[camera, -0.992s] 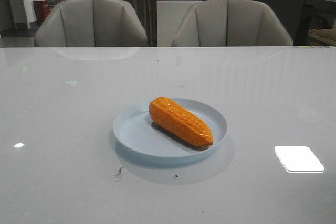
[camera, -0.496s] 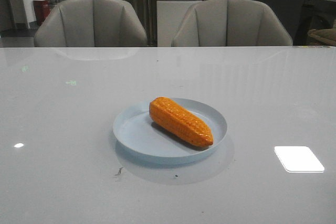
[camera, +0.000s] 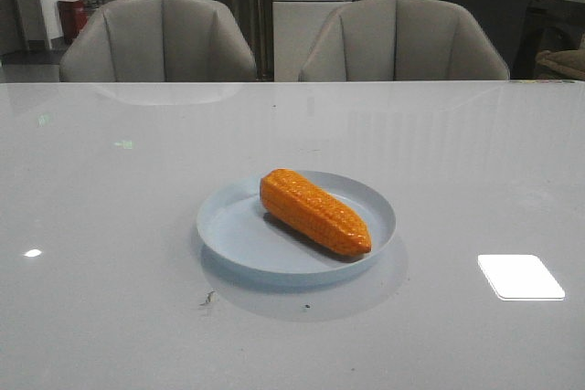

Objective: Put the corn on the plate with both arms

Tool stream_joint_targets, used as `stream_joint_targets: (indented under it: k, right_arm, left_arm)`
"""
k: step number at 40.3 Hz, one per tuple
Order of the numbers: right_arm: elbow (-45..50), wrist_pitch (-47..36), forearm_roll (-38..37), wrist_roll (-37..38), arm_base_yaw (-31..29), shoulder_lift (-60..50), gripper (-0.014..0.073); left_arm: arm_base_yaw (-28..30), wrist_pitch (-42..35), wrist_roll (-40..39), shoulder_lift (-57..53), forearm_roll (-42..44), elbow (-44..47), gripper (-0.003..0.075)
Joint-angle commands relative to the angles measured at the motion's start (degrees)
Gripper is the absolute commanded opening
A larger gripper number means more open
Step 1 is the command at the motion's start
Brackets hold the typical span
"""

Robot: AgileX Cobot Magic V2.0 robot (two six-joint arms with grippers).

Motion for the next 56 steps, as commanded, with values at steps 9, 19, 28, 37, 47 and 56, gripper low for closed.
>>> stream_joint_targets:
  k: [9,19,28,37,47,56]
  right_arm:
    - [-1.27,-4.11,0.18,-0.4,0.13,-1.24,0.0057]
    - [-1.27,-2.09,-0.68,-0.4,0.13,-1.24,0.0057]
    - [-1.27,-1.56,-7.96,-0.4,0.13,-1.24,0.0057]
    - [-1.27,-2.54,-7.96,-0.4,0.13,-1.24,0.0057]
    - [-1.27,-2.28,-7.96,-0.4,0.13,-1.24,0.0057]
    - [-1.27,-2.28,-7.96,-0.4,0.13,-1.24,0.0057]
  left_arm:
    - [0.1,-4.69,0.02,-1.02,-0.43,2.17,0.0096]
    - [0.1,-4.69,0.02,-1.02,-0.43,2.17,0.0096]
    - [0.1,-4.69,0.02,-1.02,-0.43,2.17,0.0096]
    - [0.1,-4.69,0.02,-1.02,-0.43,2.17,0.0096]
    - [0.1,-4.69,0.02,-1.02,-0.43,2.17,0.0096]
    - [0.1,-4.69,0.02,-1.02,-0.43,2.17,0.0096]
